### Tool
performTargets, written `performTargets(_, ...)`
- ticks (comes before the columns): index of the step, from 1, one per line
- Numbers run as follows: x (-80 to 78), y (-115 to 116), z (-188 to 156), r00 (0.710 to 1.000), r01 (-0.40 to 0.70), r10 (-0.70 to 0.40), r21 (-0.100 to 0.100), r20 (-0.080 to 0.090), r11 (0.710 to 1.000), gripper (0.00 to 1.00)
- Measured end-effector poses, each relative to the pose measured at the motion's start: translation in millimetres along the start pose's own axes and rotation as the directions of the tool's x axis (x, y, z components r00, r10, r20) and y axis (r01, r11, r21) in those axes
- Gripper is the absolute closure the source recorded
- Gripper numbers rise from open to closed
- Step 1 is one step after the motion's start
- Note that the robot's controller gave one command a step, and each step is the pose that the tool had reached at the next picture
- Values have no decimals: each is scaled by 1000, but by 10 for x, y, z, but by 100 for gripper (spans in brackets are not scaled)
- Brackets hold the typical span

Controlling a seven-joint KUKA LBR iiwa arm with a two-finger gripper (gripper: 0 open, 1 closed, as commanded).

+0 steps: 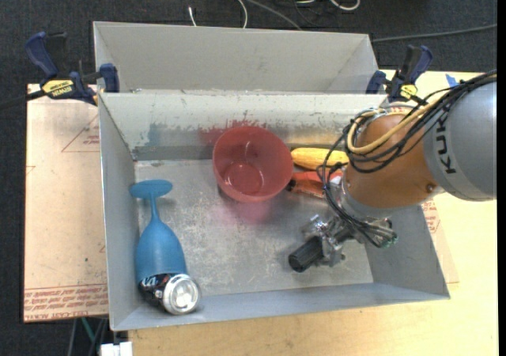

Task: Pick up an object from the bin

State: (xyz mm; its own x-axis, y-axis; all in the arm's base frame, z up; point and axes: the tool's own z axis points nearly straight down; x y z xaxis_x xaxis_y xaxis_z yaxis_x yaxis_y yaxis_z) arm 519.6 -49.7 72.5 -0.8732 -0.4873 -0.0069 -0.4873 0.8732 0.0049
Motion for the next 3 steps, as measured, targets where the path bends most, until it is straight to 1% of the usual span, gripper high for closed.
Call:
performTargets(1, -112, -4, -457, 1000, -22, 22, 1, 5, 1000, 100)
performTargets(2, -83, 69, -806, 1000, -11, 11, 0, 3, 1000, 100)
performTargets(3, -325, 38, -1867, 1000, -30, 30, -4, 0, 1000, 100)
